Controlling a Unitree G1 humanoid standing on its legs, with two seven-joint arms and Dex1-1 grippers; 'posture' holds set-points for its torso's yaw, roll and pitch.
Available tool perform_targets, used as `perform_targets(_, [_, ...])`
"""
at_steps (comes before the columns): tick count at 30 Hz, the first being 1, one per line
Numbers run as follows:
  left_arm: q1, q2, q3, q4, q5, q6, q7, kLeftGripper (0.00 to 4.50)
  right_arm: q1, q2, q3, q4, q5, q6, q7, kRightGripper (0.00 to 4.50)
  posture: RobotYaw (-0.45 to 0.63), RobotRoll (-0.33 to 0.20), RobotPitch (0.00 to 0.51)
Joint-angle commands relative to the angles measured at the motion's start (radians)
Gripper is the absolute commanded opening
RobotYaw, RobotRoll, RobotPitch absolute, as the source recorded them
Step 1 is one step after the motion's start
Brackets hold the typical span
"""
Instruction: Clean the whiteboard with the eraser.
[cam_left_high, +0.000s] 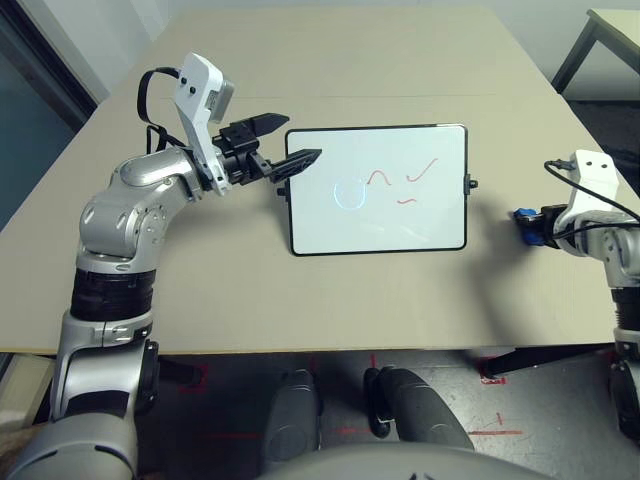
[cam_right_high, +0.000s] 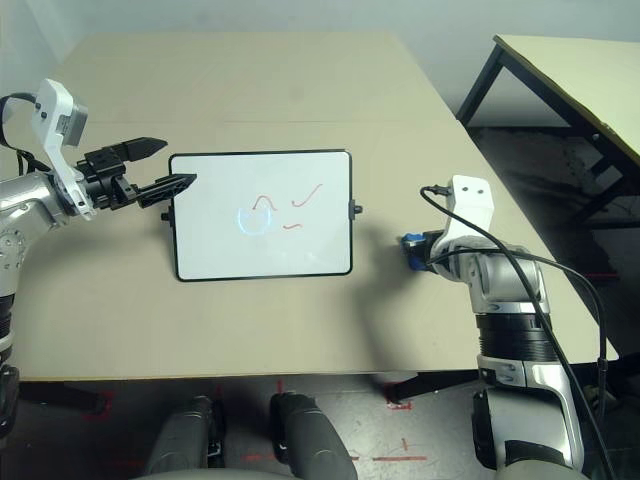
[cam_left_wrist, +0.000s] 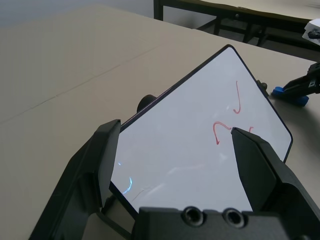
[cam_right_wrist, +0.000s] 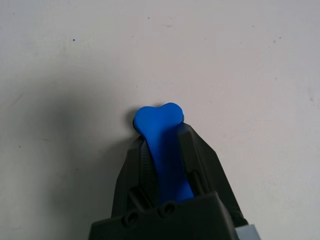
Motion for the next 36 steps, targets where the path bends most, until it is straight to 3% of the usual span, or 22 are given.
perform_targets(1, [-0.005,0.007,0.002,0.008,0.006,0.004,-0.005,4.5,0.02,0.014,-0.017,-0.022,-0.002,0.038,-0.017,0.78,0.01,0.0,0.11])
perform_targets(10, [-0.019,-0.005,-0.003,0.03,0.014,-0.01,-0.009,4.5,-0.009,0.028,-0.051,-0.09,0.001,0.046,-0.046,0.76,0.0,0.0,0.108])
perform_targets(14, [-0.018,-0.006,-0.002,0.037,0.017,-0.015,-0.013,4.5,-0.111,0.038,-0.054,-0.225,0.03,0.01,-0.032,0.75,-0.01,0.0,0.113])
perform_targets(17, [-0.015,-0.012,-0.008,0.037,0.019,-0.017,-0.014,4.5,-0.164,0.076,0.011,-0.344,0.079,-0.012,0.023,0.7,-0.02,0.0,0.116])
perform_targets(24, [-0.026,-0.017,-0.014,0.039,0.023,-0.015,-0.017,4.5,-0.157,0.139,0.146,-0.455,0.089,-0.083,0.067,0.67,-0.02,0.0,0.121])
perform_targets(32, [-0.035,-0.008,-0.01,0.04,0.023,-0.01,-0.024,4.5,-0.106,0.109,0.325,-0.367,-0.049,-0.304,0.091,0.64,0.0,0.0,0.122])
perform_targets(36, [-0.031,-0.003,-0.007,0.033,0.021,-0.006,-0.023,4.5,-0.084,0.126,0.366,-0.317,-0.104,-0.375,0.081,0.62,0.01,0.0,0.124])
